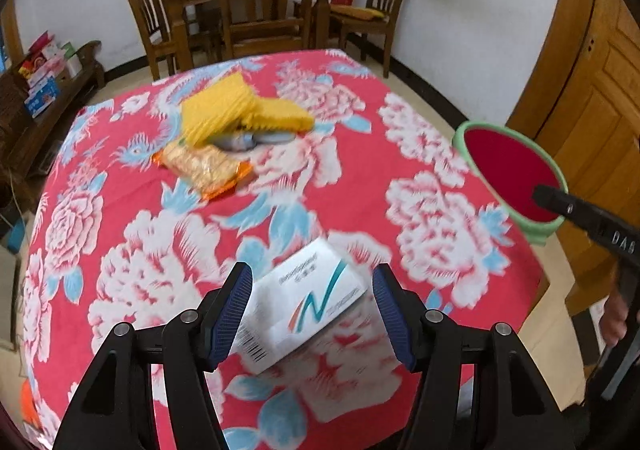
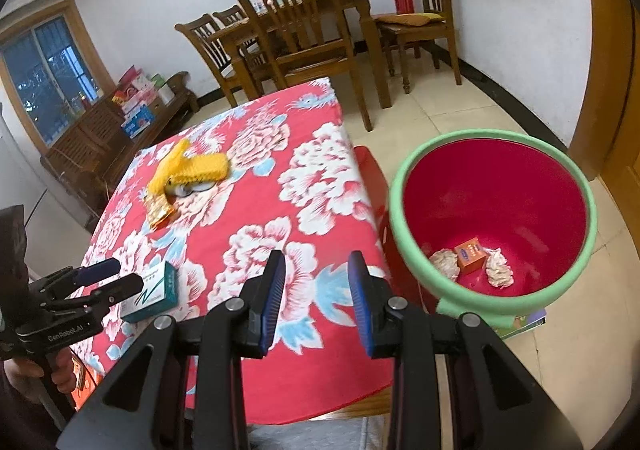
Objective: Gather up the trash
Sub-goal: 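Grasp the white MeteoSpasmyl medicine box with left tool, then close right tool on the yellow foam mesh net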
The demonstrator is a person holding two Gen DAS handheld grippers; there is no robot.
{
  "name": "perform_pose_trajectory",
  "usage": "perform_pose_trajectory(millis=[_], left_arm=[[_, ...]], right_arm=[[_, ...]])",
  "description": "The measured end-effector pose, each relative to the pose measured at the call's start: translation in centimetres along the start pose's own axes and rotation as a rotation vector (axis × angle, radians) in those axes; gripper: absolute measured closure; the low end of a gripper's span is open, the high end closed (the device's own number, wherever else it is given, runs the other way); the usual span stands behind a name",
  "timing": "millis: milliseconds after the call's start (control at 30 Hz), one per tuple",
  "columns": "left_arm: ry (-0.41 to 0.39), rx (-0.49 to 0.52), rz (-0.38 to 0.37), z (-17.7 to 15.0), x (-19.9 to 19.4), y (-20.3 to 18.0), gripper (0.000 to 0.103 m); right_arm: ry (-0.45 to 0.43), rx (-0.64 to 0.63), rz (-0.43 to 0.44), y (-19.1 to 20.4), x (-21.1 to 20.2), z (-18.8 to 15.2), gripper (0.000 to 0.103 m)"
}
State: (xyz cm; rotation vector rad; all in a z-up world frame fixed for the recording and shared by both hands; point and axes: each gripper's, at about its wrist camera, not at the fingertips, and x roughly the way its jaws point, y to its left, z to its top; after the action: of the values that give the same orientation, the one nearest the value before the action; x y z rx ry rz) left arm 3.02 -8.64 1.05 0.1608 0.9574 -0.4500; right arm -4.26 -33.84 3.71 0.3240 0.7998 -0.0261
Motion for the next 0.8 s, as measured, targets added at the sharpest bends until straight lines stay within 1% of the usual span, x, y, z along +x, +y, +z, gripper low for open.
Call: perform_pose_trajectory(millis=[67, 100, 133, 233, 333, 500, 533, 600, 667, 733, 800], left_arm=[[0.030, 0.012, 0.000, -0.3, 0.4, 0.4, 0.037], [0.046, 0.023, 0.005, -0.4, 0.7, 0.5, 0.030], [0.059, 0.036, 0.008, -0.5, 1.0, 0.6, 0.028], [0.095, 0.077, 0.027, -0.9, 1.9, 0.7, 0.027], [0.097, 0.120, 0.066, -0.9, 2.5, 0.7, 0.027], [0.118, 0.121, 0.048, -1.0, 4.0, 1.3, 0.027], [0.106, 0.111, 0.032, -0.9, 4.0, 1.5, 0.027], [0.091, 0.094, 0.025, -0.9, 4.0, 1.8, 0.035], [0.067, 0.068, 0.013, -0.9, 3.7, 2.2, 0.039], [0.051, 0.030, 0.001, -0.7, 3.4, 2.8, 0.041], [0.031, -0.002, 0.009, -0.4, 3.0, 3.5, 0.043]], right_arm=[[0.004, -0.007, 0.003, 0.5, 0.0, -0.1, 0.069], [0.006, -0.009, 0.004, 0.7, 0.1, -0.1, 0.069], [0.007, -0.012, 0.005, 0.9, 0.1, -0.1, 0.068], [0.012, -0.020, 0.008, 1.4, 0.2, -0.3, 0.067], [0.018, -0.030, 0.010, 1.8, 0.4, -0.3, 0.067], [0.030, -0.048, 0.012, 2.6, 0.8, -0.2, 0.067], [0.032, -0.052, 0.014, 2.7, 0.9, -0.2, 0.067], [0.039, -0.063, 0.015, 3.1, 1.1, 0.0, 0.067], [0.043, -0.077, 0.020, 3.6, 1.4, 0.2, 0.067], [0.047, -0.094, 0.026, 4.3, 1.8, 0.5, 0.067], [0.052, -0.113, 0.035, 5.1, 2.3, 0.9, 0.067]])
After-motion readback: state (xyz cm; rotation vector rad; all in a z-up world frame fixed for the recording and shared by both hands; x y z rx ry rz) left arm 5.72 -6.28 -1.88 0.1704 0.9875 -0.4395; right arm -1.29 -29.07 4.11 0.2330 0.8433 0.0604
